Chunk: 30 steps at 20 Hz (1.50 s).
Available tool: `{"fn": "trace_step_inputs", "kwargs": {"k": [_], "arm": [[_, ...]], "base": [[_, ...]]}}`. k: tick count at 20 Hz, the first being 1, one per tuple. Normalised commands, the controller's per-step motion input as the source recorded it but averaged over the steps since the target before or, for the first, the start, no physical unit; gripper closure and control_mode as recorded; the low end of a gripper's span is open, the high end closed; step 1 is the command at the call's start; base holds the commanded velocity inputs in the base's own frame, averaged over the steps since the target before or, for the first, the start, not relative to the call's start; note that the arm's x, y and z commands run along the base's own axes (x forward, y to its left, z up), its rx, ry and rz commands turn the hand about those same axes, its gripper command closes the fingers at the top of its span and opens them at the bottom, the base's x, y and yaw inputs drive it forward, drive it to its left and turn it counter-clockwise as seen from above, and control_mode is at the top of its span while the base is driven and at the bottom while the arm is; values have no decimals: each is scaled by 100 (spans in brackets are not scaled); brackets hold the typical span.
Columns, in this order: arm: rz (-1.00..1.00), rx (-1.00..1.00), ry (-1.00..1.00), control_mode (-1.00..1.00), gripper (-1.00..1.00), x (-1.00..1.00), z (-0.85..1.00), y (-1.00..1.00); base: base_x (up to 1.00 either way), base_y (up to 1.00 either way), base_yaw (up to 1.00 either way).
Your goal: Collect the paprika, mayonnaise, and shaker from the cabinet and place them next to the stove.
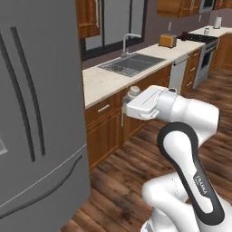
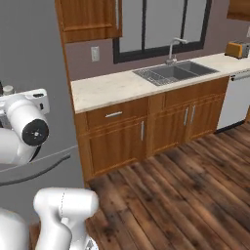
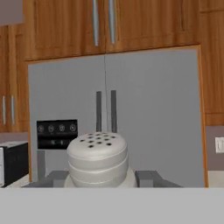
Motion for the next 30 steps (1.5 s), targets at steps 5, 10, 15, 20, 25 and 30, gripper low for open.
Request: {"fn": "trace_step_inputs", "kwargs": {"k": [5,10,15,20,25,30], "arm": [[0,0,0,100,100,0,0,0],[0,0,0,100,100,0,0,0],[0,0,0,100,100,0,0,0],[0,0,0,100,100,0,0,0],[0,0,0,100,100,0,0,0],[0,0,0,100,100,0,0,0]], "base": [[45,-71,-32],[52,-62,-34],[62,-46,-37],[73,-33,-39],[93,-20,-38],[100,-8,-36]]}}
